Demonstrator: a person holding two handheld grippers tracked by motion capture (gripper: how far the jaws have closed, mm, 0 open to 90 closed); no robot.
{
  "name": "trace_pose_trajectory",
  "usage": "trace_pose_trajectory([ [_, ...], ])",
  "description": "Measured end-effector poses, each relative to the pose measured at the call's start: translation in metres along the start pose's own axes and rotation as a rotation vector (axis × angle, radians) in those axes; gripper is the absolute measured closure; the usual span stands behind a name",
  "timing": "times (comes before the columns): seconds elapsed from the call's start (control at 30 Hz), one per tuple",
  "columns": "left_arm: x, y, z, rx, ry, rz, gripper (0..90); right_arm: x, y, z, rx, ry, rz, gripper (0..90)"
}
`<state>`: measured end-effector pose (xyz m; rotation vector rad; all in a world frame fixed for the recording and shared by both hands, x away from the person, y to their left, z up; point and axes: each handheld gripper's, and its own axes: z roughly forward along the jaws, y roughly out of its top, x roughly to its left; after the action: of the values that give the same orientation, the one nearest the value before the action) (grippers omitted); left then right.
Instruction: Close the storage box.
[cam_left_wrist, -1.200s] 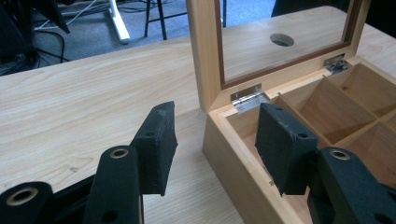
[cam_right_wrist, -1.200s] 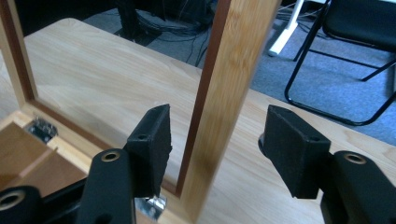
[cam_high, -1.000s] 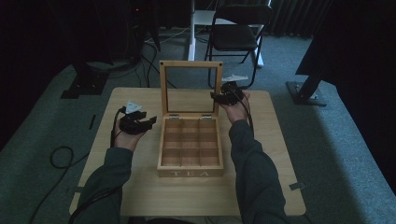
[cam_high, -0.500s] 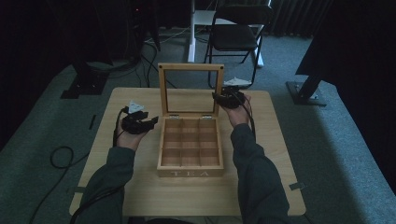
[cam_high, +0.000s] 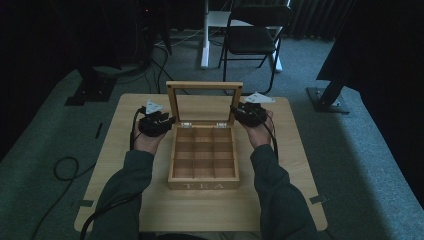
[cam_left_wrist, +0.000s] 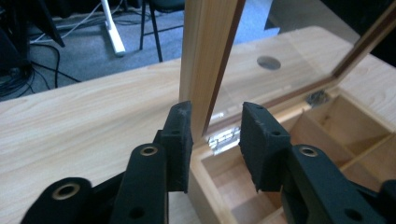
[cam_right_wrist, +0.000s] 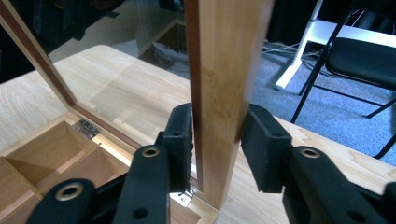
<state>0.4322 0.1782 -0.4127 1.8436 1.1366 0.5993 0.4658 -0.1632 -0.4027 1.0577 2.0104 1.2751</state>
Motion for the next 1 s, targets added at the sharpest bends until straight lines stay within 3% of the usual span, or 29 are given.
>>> trace_pose_trajectory([
  [0.23,0.0,0.014,-0.003,-0.038,0.025,-0.026,61.8,0.003,0.001,-0.005,-0.003,0.004,-0.024,63.4],
  [0.37,-0.002,0.019,-0.004,-0.041,0.02,-0.016,63.2,0.004,0.001,-0.008,0.0,0.007,-0.034,62.2],
  [0.63,-0.002,0.021,-0.006,-0.037,0.015,-0.012,69.0,0.008,0.0,-0.018,0.011,-0.001,-0.047,61.9],
  [1.0,-0.004,0.021,-0.011,-0.035,0.017,0.0,70.2,0.003,0.002,-0.032,-0.022,0.0,-0.034,67.6],
])
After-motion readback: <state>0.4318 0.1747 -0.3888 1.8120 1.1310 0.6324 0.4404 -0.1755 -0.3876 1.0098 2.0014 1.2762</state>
